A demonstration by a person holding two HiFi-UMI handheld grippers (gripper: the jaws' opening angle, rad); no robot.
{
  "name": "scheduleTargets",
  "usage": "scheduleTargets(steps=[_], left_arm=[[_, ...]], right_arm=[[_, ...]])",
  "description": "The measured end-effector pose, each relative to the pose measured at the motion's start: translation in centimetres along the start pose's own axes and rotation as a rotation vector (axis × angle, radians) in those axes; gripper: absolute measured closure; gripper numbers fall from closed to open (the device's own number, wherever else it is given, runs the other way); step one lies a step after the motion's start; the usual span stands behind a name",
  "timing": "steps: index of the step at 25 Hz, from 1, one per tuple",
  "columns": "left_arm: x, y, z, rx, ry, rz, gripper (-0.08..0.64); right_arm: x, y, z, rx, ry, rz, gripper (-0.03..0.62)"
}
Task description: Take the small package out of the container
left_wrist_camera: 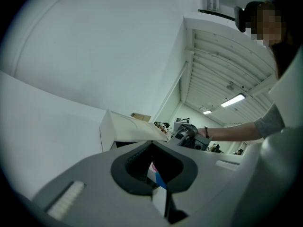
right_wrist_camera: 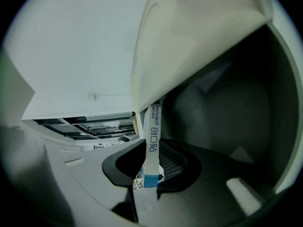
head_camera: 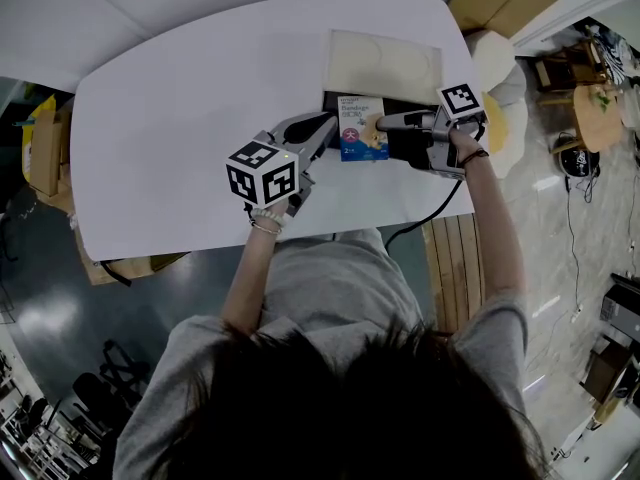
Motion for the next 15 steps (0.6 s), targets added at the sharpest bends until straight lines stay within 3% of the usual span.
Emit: scheduleTargets(steps=[15], left_arm=[[1.4,0.1,2.4,-0.025,-0.046,0.039,0.568]], right_arm=[[1.1,1.8,-0.9,0.086,-0.022,0.018,0.491]])
Point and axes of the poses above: the fingertips, and each gripper's own axes: x backward along the fingers, z to its right, y out of its underside, the point moved 5 cm from there along x, backward along the fingers, and after that the axes turned 5 degrees about x, right-handed, at the moved point
